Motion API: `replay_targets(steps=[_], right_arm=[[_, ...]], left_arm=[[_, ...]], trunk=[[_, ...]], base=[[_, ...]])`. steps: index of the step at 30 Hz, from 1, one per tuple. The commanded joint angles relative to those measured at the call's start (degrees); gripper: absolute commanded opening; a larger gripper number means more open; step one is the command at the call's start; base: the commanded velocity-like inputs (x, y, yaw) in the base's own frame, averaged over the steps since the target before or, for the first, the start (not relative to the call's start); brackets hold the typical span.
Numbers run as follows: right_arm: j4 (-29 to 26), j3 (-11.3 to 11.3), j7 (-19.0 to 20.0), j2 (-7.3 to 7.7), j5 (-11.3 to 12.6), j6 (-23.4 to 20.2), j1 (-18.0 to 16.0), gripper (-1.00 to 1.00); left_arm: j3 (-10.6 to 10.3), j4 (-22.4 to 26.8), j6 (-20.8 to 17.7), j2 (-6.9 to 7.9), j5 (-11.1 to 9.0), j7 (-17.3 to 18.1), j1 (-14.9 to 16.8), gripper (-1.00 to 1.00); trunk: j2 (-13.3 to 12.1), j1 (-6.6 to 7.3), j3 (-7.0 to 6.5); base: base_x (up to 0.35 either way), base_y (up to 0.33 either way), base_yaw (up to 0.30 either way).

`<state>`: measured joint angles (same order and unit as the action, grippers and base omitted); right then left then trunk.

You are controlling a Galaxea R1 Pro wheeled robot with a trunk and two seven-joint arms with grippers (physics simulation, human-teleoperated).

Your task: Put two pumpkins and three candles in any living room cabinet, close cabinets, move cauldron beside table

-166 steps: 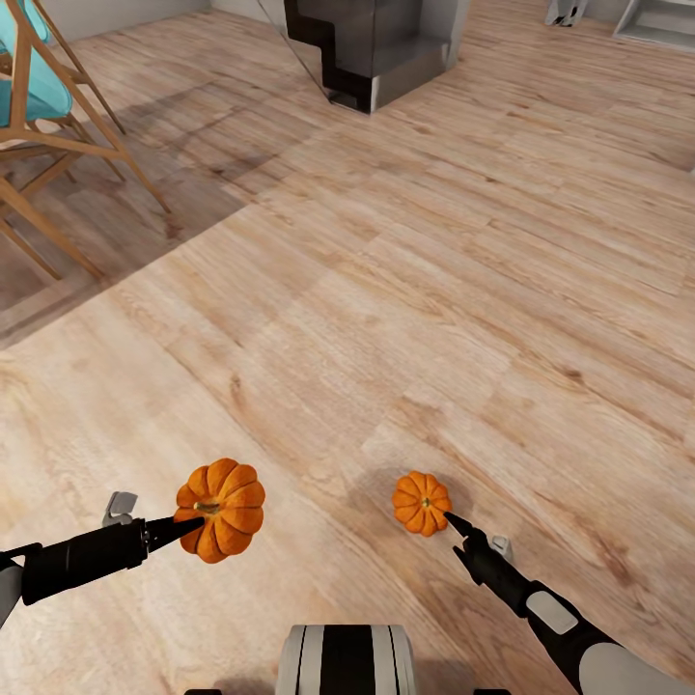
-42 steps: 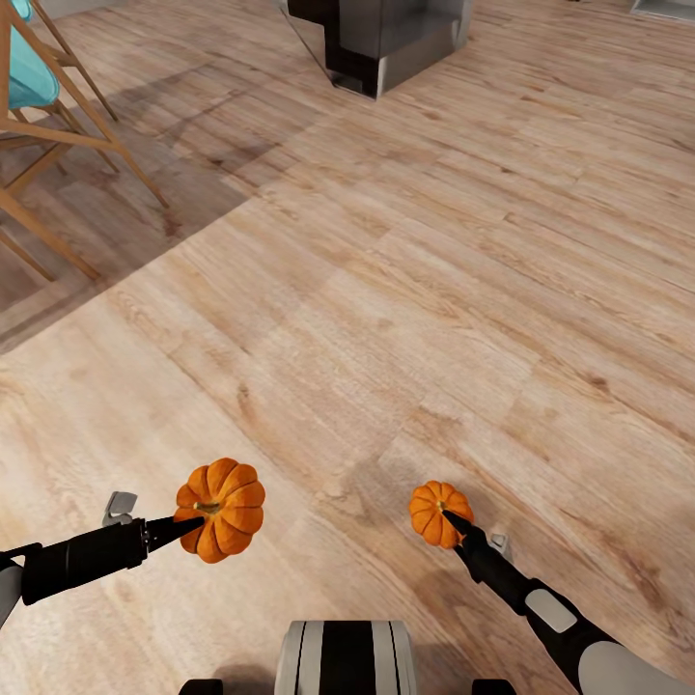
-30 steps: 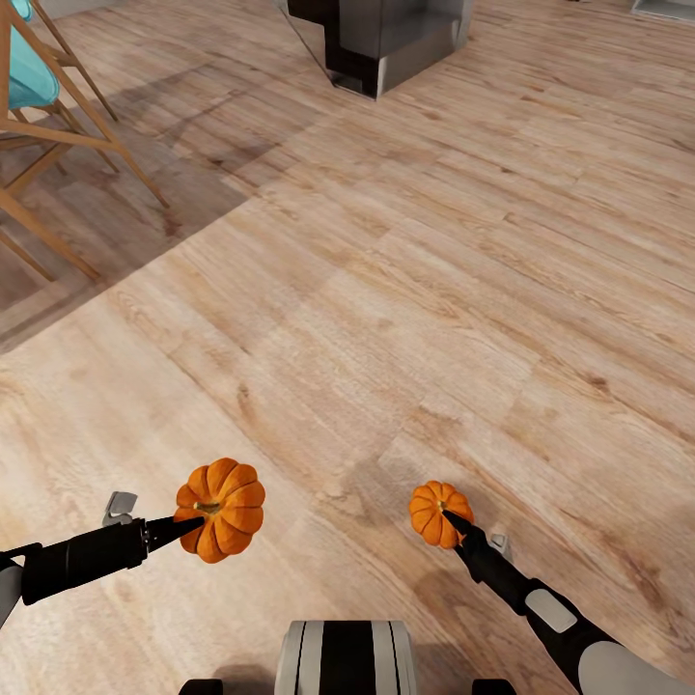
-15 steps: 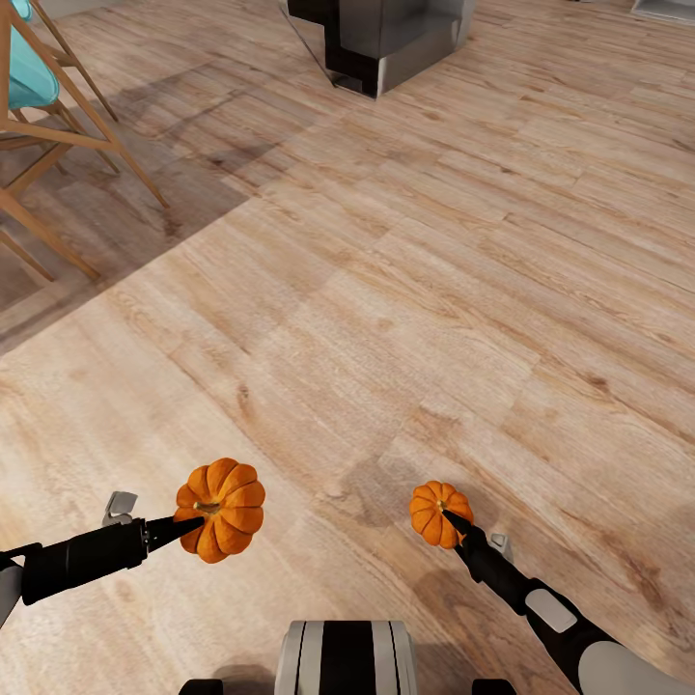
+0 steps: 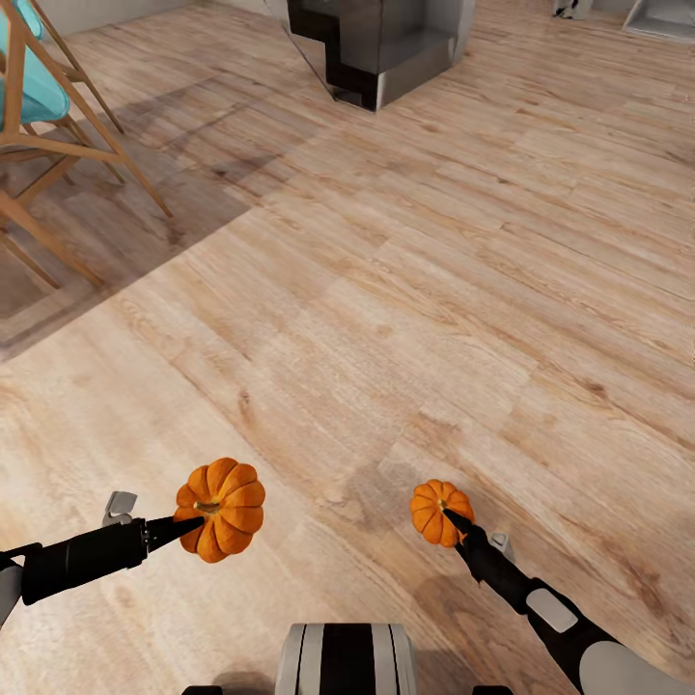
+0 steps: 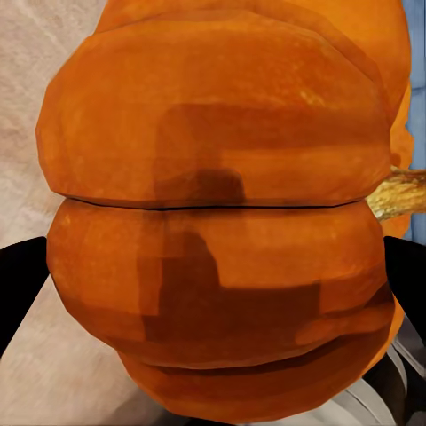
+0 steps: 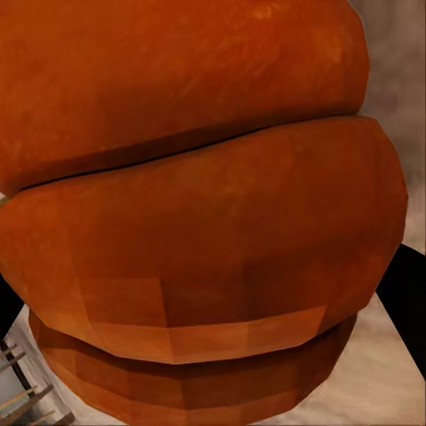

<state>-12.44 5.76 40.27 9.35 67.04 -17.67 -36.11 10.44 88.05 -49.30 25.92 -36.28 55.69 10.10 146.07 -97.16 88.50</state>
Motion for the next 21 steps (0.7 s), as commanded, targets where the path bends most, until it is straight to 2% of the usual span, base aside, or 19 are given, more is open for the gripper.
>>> replay_targets(steps=[1, 21], right_arm=[[0.1, 0.5, 0.4, 0.06, 0.5, -0.2, 0.0, -1.00], [0.1, 0.0, 1.6, -0.09, 0.5, 0.5, 0.0, -1.00]], left_arm=[[0.0, 0.0, -0.2, 0.01, 0.0, -0.1, 0.0, -1.00], [0.0, 0.0, -0.2, 0.01, 0.0, -0.1, 0.0, -1.00]], trunk=[[0.0, 0.03, -0.19], [-0.3, 0.55, -4.63]], base=[[0.000, 0.000, 0.000], [0.000, 0.000, 0.000]])
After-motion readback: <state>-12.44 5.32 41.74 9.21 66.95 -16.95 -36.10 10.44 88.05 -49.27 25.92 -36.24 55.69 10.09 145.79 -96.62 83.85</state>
